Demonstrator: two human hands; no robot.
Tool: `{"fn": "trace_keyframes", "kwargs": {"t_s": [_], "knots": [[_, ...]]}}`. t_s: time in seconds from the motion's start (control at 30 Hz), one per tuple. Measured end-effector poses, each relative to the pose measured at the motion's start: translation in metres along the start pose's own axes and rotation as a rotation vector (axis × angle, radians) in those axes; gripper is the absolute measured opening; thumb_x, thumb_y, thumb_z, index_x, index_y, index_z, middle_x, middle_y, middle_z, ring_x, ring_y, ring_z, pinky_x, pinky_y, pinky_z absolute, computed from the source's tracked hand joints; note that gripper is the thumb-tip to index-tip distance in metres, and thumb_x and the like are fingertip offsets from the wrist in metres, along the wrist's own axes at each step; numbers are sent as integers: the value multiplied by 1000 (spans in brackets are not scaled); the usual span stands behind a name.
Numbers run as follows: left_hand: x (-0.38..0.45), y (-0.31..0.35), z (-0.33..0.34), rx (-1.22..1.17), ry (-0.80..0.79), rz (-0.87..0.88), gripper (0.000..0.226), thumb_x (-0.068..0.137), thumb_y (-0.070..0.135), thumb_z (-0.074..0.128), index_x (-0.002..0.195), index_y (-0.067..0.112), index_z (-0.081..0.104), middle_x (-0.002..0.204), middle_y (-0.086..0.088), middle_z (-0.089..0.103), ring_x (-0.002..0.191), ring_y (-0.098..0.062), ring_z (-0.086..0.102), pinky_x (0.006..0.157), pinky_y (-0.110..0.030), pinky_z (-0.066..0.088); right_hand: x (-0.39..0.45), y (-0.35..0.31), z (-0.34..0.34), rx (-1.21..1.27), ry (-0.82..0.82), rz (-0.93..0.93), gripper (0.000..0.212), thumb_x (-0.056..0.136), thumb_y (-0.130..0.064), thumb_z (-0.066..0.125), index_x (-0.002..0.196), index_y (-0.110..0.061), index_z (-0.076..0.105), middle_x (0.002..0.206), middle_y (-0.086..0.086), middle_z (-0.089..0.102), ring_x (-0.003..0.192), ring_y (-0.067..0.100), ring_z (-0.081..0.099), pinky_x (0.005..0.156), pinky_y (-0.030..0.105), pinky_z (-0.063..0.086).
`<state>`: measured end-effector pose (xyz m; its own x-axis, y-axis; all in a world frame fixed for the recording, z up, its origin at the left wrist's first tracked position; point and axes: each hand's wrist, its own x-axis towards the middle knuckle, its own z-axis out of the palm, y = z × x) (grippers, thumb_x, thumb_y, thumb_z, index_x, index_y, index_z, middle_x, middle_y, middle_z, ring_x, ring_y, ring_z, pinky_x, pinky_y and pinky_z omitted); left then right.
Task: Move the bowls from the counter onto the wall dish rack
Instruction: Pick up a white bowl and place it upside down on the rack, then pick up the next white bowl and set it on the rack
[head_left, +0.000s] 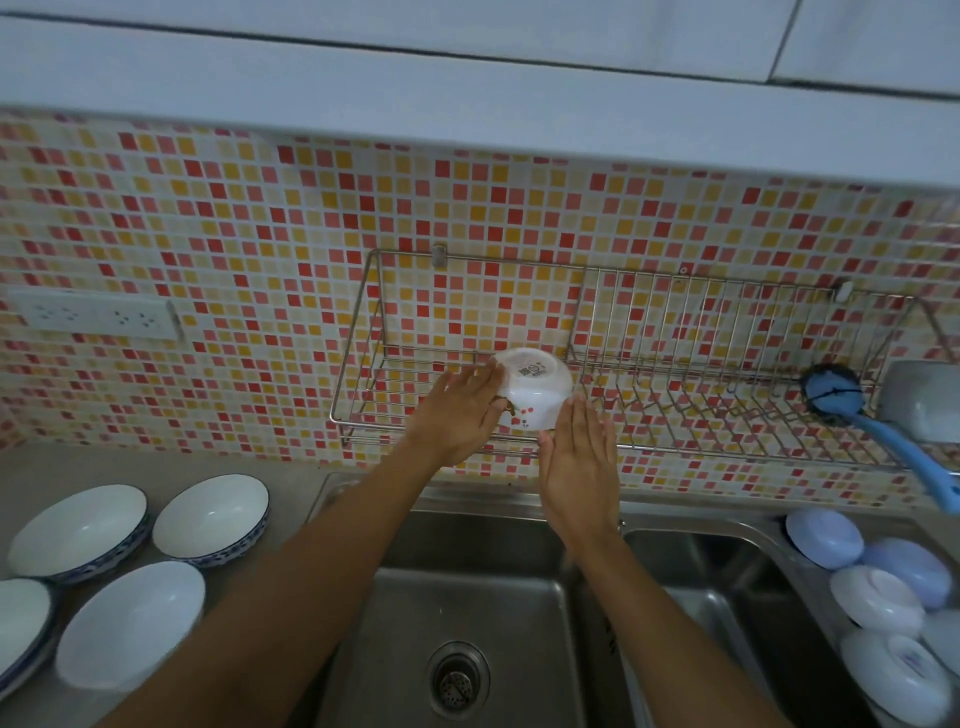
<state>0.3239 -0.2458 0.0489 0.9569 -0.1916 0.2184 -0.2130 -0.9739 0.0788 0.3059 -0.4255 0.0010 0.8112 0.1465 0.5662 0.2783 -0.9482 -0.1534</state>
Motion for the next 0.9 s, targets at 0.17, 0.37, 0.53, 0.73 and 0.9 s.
{"fn": "trace_keyframes", "kwargs": {"t_s": [0.17,0.37,0.53,0.73,0.9], "knots": [[-37,2,11,70,124,-14,61,98,47,3,151,18,6,161,-2,9,149,-20,5,118,-40,-5,-23,-15,9,70,18,34,59,102,-37,21,151,-5,14,160,13,10,149,29,6,119,45,8],[-141,-36,39,-81,151,-73,58,98,47,5,151,24,3,161,-4,1,148,-22,-4,120,-44,-3,-79,-78,34,305,-117,-4,64,98,-48,25,151,-12,21,161,14,2,148,31,7,116,44,15],[-243,-119,63,-130,45,-528,61,99,46,24,152,23,6,161,-4,-4,148,-26,-8,118,-44,-9,-131,-164,62,515,-478,-110,63,98,-49,39,152,-24,19,162,5,3,148,27,9,117,46,24],[-337,-201,65,-293,152,-1037,44,94,14,49,137,7,43,146,-20,38,132,-35,38,110,-43,34,-148,-279,81,572,-806,-109,73,94,-45,52,152,-23,15,162,6,3,147,28,16,115,46,25],[-371,-226,71,-437,126,-1119,38,94,10,48,132,5,45,133,-19,45,118,-34,49,96,-38,43,-156,-344,101,523,-916,55,60,91,-44,55,141,-21,32,140,15,47,125,35,49,98,45,46]]}}
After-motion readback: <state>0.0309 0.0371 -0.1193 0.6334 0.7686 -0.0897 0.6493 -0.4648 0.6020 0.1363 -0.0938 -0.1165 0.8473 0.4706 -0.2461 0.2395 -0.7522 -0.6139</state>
